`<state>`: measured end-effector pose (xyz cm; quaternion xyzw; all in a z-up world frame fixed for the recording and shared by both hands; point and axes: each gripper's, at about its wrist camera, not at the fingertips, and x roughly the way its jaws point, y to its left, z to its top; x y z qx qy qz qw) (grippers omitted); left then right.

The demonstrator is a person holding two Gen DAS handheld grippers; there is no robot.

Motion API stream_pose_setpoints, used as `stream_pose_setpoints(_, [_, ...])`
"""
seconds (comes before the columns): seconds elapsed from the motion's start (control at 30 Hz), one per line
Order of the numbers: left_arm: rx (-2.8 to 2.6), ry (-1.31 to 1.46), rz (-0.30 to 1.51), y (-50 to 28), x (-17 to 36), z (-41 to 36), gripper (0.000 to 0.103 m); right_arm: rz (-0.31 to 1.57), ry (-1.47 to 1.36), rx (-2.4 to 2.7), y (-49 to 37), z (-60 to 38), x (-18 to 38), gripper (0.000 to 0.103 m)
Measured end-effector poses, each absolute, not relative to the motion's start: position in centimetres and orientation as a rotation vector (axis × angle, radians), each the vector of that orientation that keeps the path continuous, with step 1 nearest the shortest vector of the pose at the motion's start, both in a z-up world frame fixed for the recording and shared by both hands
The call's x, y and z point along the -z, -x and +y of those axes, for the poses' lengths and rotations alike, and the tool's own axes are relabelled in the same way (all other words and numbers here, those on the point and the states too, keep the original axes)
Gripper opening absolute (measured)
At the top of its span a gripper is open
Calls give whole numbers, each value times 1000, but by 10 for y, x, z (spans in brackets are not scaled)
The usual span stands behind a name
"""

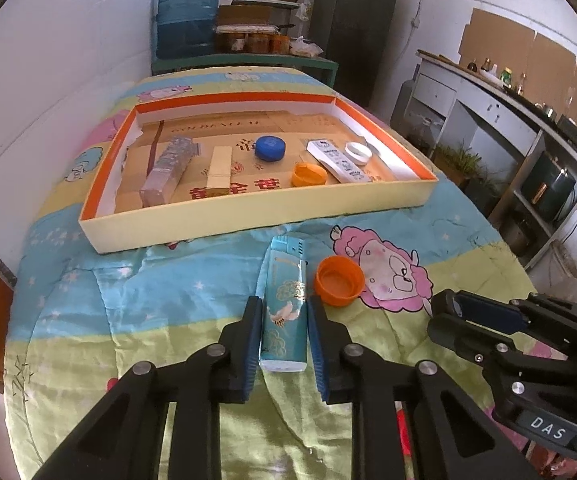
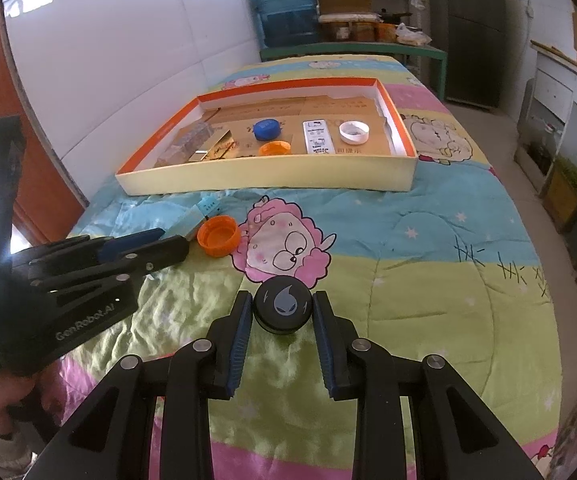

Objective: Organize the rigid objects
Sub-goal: 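Carry the teal tube and black cap over the tray with both grippers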

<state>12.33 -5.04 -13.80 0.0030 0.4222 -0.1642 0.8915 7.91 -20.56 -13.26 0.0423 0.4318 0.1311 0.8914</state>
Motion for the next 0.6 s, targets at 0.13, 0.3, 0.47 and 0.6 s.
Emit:
stream_pose_setpoints(0.13, [344, 16, 870, -123, 134, -44, 23, 893, -83, -275, -81, -203, 130, 31])
stream_pose_setpoints(0.3, [350, 39, 851, -122, 127, -38, 23, 892, -77, -277, -83, -201, 127, 31])
stream_pose_setpoints(0.47, [351, 57, 830, -120, 118, -33, 23, 887, -70, -279, -85, -197, 123, 31])
stream_pose_setpoints(0.6, [348, 62, 820, -120, 113, -30, 23, 878, -61, -282, -88, -193, 118, 31])
